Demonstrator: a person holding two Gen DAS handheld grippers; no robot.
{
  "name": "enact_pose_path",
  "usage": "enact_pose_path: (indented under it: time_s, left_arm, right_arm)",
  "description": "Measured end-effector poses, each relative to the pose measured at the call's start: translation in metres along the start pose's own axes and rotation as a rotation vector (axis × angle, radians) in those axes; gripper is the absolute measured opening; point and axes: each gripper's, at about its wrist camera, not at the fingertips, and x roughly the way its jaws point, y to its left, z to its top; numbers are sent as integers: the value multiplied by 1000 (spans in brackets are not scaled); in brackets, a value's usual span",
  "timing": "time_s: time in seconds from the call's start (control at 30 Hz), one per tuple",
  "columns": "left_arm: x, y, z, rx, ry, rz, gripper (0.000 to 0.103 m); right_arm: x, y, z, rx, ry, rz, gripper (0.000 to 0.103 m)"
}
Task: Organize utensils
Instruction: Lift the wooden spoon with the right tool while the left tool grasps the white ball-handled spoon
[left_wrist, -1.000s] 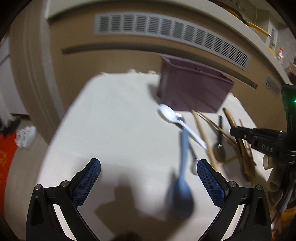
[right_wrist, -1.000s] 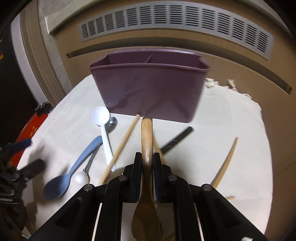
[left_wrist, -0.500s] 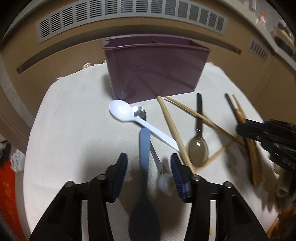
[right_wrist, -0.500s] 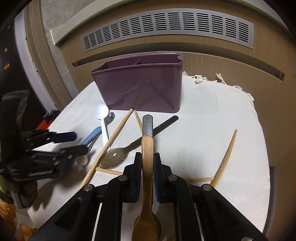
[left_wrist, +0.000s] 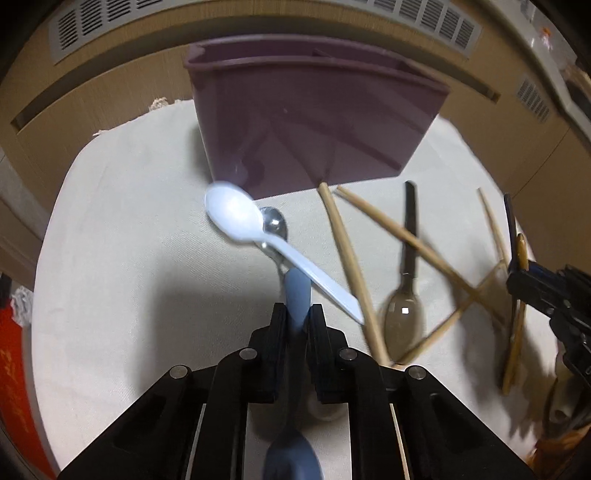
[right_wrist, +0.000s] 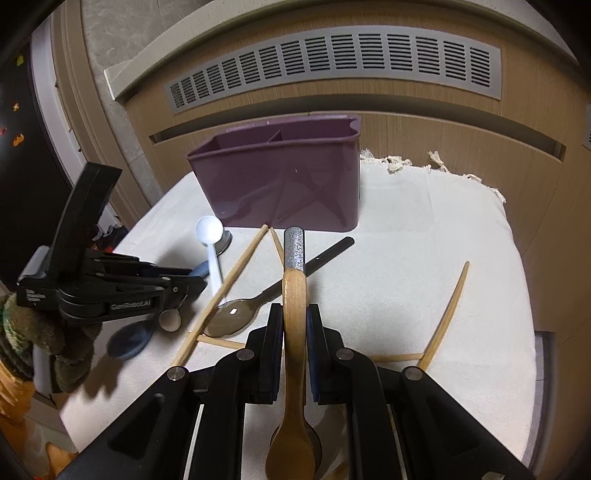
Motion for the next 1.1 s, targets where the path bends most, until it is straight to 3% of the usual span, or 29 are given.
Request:
enact_pose_path:
  time_s: [0.3, 0.8, 0.93, 1.0, 1.03, 1.1]
  left_arm:
    - [-87, -4, -34, -49, -225, -44, 11]
    - [-172, -24, -39, 4, -456, -65, 10]
    - [-148, -15, -31, -23, -347, -58, 15]
    - [-122, -7, -29, -58, -236, -43, 29]
    - [-106, -3, -28, -74, -181, -37, 44]
    - [-85, 4, -29, -109, -120, -40, 50]
  right_arm:
    - [-30, 15, 8, -53, -47, 0, 12]
    - [-74, 37, 30, -105, -133, 9, 12]
    - [-76, 38, 28, -119, -139, 3, 12]
    - [-72, 35, 26, -110, -131, 5, 12]
    - [-71, 34, 26, -105, -127, 7, 12]
    - [-66, 29, 24, -88, -118, 13, 12]
